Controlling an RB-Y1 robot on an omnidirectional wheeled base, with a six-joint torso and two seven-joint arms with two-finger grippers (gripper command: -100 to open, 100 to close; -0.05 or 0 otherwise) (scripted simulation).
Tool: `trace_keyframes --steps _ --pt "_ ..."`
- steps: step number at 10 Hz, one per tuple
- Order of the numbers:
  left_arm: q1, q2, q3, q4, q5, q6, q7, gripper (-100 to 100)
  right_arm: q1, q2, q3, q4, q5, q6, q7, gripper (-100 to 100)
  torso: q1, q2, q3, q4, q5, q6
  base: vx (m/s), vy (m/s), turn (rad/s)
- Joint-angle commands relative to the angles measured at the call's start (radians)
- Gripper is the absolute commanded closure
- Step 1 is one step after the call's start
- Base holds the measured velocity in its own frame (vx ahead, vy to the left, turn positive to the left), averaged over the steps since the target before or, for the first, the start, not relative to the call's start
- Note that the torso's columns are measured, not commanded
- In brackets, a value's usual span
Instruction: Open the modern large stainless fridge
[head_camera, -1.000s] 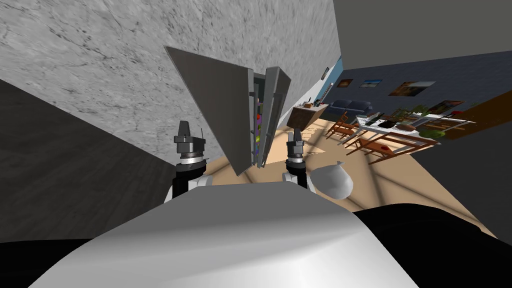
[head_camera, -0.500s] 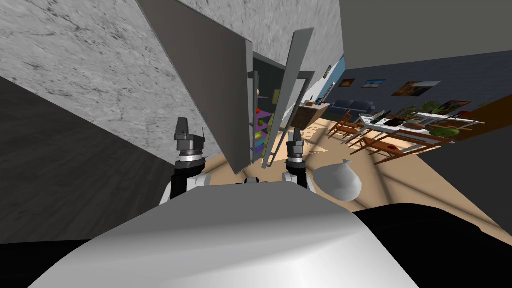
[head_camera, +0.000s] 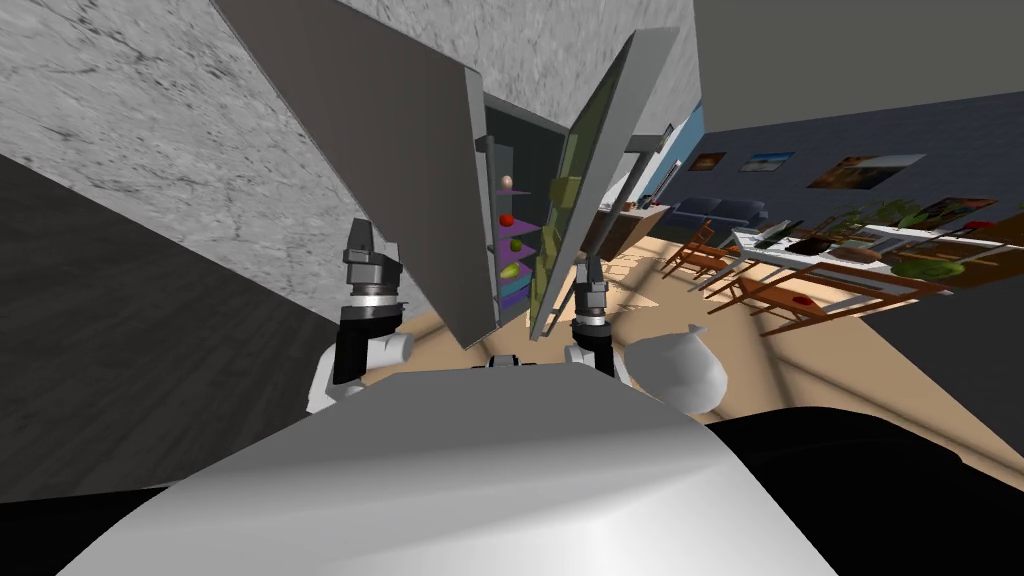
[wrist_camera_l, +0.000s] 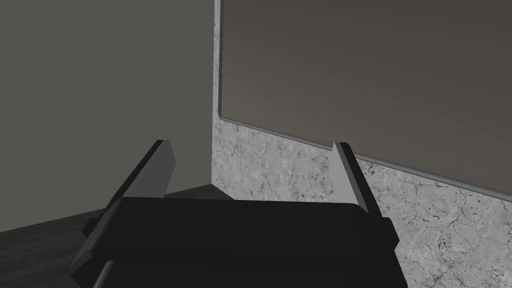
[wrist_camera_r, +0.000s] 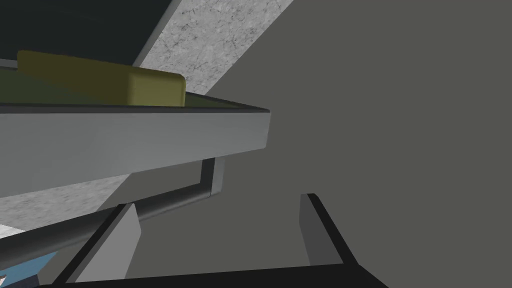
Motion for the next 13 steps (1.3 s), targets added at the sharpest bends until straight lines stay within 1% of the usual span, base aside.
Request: trace_keyframes --steps 1,2,3,4,5,6,7,8,9,10,11,12,13 --pt "-0.067 0.014 0.058 0.005 -0.015 0.073 0.009 -100 0.000 0.000 0.000 0.000 0.000 0.000 0.000 0 0.002 -0.001 -0.001 0.000 0.000 0.000 0.059 -0.152 0.048" --pt "-0.077 0.014 0.058 0.005 -0.015 0.090 0.009 -100 0.000 0.000 0.000 0.000 0.000 0.000 0.000 0 0.002 -0.004 -0.003 -0.001 0.000 0.000 0.039 -0.119 0.048" --pt "-0.116 0.021 0.096 0.009 -0.027 0.130 0.013 -100 0.000 0.000 0.000 0.000 0.000 0.000 0.000 0 0.004 -0.003 -0.002 -0.001 0.001 0.000 0.008 -0.142 0.085" --pt "-0.127 0.021 0.096 0.009 -0.027 0.143 0.013 -100 0.000 0.000 0.000 0.000 0.000 0.000 0.000 0 0.002 -0.001 -0.001 0.000 0.000 0.000 0.022 -0.143 0.043" --pt "-0.165 0.026 0.136 0.015 -0.040 0.183 0.018 -100 0.000 0.000 0.000 0.000 0.000 0.000 0.000 0 0.001 -0.001 -0.001 0.000 0.000 0.000 0.035 -0.163 0.071" --pt "-0.180 0.026 0.136 0.015 -0.040 0.200 0.018 -100 0.000 0.000 0.000 0.000 0.000 0.000 0.000 0 0.000 -0.002 -0.001 -0.001 0.000 0.000 0.026 -0.152 0.047" --pt "-0.211 0.031 0.178 0.021 -0.053 0.232 0.023 -100 0.000 0.000 0.000 0.000 0.000 0.000 0.000 0 0.001 -0.002 -0.001 -0.001 0.000 0.000 0.036 -0.199 0.079" --pt "-0.236 0.031 0.178 0.021 -0.053 0.259 0.023 -100 0.000 0.000 0.000 0.000 0.000 0.000 0.000 0 -0.001 -0.002 -0.001 -0.001 0.000 0.000 0.024 -0.162 0.048" --pt "-0.264 0.035 0.219 0.027 -0.067 0.288 0.028 -100 0.000 0.000 0.000 0.000 0.000 0.000 0.000 0 0.002 -0.002 -0.001 -0.001 0.000 0.000 0.028 -0.177 0.085" --pt "-0.292 0.035 0.222 0.027 -0.067 0.316 0.028 -100 0.000 0.000 0.000 0.000 0.000 0.000 0.000 0 0.002 -0.002 -0.001 -0.001 0.000 0.000 0.015 -0.151 0.055" --pt "-0.295 0.035 0.222 0.027 -0.067 0.321 0.028 -100 0.000 0.000 0.000 0.000 0.000 0.000 0.000 0 0.003 -0.001 -0.001 0.000 0.001 0.000 0.000 -0.065 -0.010" --pt "-0.337 0.038 0.266 0.034 -0.082 0.360 0.034 -100 0.000 0.000 0.000 0.000 0.000 0.000 0.000 0 0.007 -0.001 0.000 0.000 0.002 0.000 0.031 -0.125 0.075" --pt "-0.355 0.038 0.266 0.034 -0.082 0.384 0.034 -100 0.000 0.000 0.000 0.000 0.000 0.000 0.000 0 0.002 -0.002 -0.001 -0.001 0.001 0.000 0.030 -0.151 0.056"
